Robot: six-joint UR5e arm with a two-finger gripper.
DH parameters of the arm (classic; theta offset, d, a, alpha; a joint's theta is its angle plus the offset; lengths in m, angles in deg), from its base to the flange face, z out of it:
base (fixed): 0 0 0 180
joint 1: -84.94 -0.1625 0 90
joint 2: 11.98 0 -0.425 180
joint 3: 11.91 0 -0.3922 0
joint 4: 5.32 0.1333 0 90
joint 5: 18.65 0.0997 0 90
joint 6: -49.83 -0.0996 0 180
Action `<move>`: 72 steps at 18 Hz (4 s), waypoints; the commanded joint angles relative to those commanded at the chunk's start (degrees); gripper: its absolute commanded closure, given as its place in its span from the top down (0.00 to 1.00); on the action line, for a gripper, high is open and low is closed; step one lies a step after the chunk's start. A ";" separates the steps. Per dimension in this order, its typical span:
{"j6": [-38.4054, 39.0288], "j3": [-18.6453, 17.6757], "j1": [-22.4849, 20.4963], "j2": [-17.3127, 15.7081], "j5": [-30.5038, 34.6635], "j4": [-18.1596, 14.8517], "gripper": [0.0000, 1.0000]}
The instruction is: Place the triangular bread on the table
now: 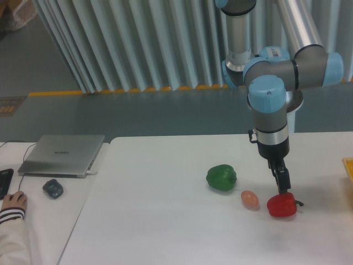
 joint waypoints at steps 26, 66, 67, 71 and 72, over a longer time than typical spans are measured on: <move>-7.81 -3.69 -5.53 -0.97 -3.34 7.47 1.00; -42.19 -2.46 -25.58 7.65 -1.06 7.47 0.95; -42.19 -2.46 -25.58 7.65 -0.53 7.47 0.93; -41.66 -1.94 -25.49 7.65 -0.18 7.21 0.60; -41.40 -1.94 -25.40 7.65 -0.18 7.12 0.52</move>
